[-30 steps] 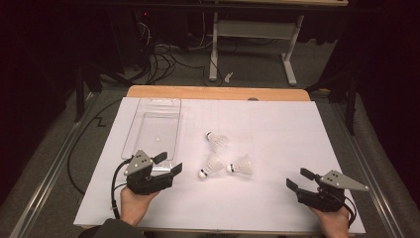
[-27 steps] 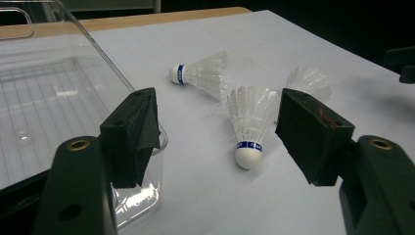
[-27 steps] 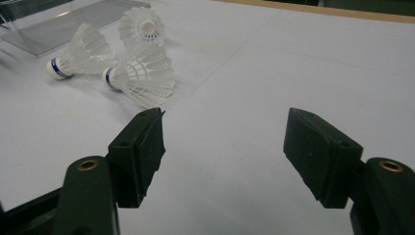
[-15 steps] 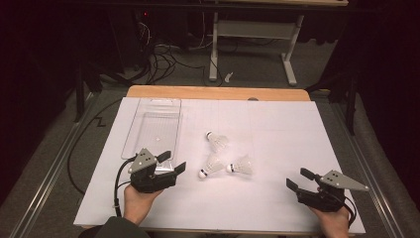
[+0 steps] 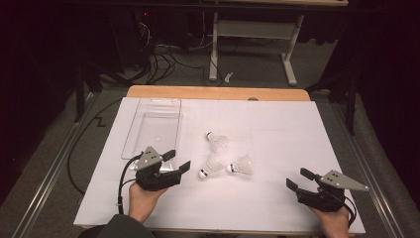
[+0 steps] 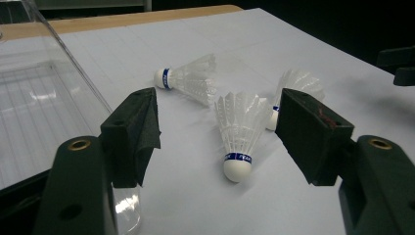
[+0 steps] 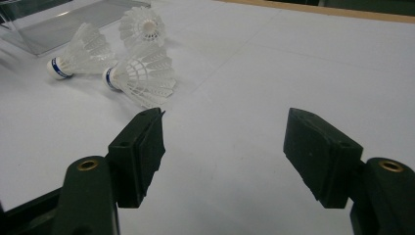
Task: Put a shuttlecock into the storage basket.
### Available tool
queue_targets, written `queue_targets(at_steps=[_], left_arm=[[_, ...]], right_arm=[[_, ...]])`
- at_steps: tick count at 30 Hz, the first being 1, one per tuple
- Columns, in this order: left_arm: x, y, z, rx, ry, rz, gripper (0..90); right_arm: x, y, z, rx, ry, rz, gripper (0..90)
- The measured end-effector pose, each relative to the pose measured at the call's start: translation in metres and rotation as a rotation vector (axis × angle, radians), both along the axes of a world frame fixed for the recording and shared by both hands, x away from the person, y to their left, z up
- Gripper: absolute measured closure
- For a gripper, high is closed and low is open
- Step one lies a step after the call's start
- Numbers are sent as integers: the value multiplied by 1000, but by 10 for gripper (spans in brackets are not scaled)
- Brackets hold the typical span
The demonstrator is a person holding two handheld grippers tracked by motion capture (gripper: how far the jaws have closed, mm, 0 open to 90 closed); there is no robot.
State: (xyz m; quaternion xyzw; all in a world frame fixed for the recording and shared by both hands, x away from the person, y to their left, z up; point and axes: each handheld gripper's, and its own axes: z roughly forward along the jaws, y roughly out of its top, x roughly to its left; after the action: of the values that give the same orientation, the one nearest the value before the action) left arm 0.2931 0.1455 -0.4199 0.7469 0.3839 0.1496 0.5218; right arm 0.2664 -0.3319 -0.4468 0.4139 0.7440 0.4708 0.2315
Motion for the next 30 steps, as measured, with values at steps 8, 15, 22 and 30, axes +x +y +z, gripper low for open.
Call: queue_targets(at_steps=[8,15,22,30], left_arm=[[3,-5,1,-1,-2,-8,335],[6,-11,2,-3,-1,-17,335],[9,-16,2,-6,-1,-24,336],[14,-24,3,-3,1,-38,336]], right_arm=[[0,0,0,1,1,-1,318],[0,0,0,1,0,0,318],[0,0,0,1,0,0,317],[0,0,0,2,1,-1,317]])
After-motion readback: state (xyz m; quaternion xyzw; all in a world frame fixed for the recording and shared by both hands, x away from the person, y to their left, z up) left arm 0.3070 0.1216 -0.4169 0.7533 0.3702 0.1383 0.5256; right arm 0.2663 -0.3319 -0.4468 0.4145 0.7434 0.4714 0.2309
